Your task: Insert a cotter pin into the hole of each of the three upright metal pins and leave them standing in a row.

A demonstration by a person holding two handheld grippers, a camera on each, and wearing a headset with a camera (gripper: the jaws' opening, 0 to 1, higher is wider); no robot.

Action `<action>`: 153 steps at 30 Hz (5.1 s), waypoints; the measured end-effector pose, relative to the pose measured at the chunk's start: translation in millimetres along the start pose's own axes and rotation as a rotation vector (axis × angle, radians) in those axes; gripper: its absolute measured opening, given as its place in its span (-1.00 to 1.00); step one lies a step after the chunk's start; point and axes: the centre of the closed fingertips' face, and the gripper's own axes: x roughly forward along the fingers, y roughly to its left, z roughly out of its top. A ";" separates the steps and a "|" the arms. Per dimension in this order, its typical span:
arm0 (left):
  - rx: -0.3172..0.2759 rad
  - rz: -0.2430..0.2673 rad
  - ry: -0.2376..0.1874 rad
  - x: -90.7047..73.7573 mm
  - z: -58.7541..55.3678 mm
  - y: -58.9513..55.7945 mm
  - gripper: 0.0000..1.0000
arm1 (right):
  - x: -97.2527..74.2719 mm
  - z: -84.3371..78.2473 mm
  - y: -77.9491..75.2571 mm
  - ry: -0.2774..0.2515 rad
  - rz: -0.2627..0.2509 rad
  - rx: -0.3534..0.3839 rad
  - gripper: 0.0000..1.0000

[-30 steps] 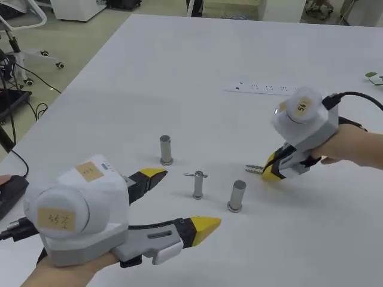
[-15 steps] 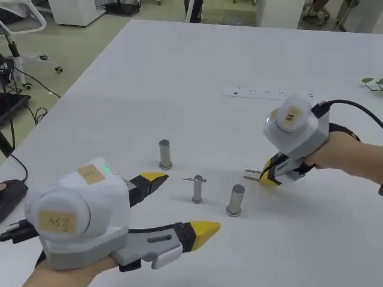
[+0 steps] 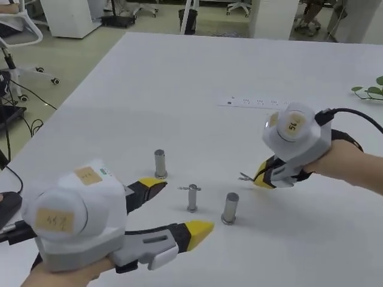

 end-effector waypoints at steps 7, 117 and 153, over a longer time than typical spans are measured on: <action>-0.014 -0.025 0.018 5.9 4.7 -3.3 0.00 | -24.3 24.9 9.0 -0.075 -0.041 -0.015 -0.95; -0.100 -0.315 0.010 18.5 16.2 -42.4 -0.99 | -80.6 76.8 111.6 -0.537 0.409 0.172 -0.72; -0.025 -0.465 -0.012 9.3 19.6 -71.0 -0.99 | -80.8 71.5 140.1 -0.568 0.524 0.109 -0.91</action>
